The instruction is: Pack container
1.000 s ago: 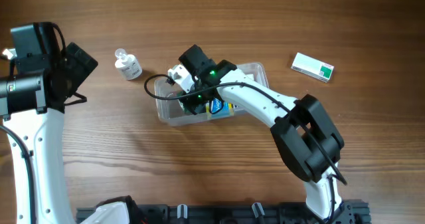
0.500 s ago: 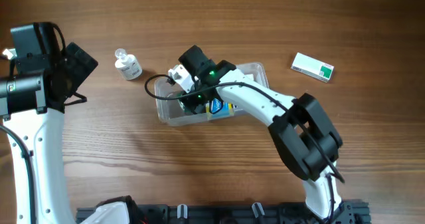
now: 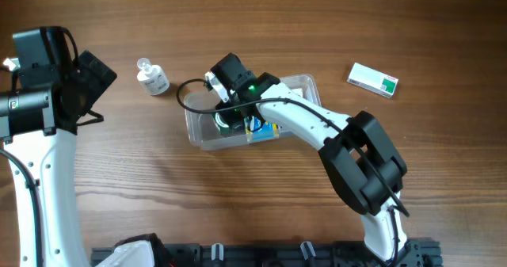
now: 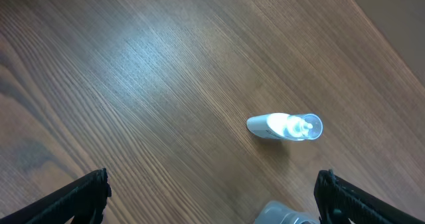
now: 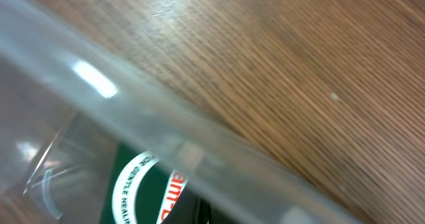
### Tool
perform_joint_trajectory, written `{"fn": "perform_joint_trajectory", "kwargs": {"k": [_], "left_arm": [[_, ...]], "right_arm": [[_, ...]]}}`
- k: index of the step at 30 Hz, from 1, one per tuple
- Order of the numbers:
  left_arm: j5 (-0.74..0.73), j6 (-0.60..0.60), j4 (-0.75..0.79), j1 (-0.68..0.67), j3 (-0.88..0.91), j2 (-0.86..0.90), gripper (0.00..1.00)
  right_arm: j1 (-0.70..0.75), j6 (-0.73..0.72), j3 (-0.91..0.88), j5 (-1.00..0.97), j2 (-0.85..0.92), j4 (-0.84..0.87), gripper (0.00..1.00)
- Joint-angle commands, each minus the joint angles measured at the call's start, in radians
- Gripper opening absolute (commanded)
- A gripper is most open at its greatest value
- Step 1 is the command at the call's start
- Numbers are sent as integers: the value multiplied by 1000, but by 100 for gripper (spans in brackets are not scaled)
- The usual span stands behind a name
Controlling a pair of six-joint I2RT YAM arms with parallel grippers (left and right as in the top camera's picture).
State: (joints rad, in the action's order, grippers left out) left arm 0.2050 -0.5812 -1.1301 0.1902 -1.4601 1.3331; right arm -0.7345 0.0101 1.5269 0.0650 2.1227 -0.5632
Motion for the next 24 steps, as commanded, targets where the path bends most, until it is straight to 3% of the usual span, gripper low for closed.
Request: {"fn": "perform_joint_trajectory", "kwargs": {"k": [1,8,15,24], "left_arm": [[6,1,-1,5,-11,-3,100],[6,2,-1,5,-11,-3,100],[6,1,-1,5,-11,-3,100],[6,1,-1,5,-11,-3,100]], "right_arm": [[3,-65,1,-67,4,-7,4],[3,-55,1,79,-100,-5,4],[-1,49,-1,288,-116,3,4],[-7,96,-1,304,-113,47,4]]}}
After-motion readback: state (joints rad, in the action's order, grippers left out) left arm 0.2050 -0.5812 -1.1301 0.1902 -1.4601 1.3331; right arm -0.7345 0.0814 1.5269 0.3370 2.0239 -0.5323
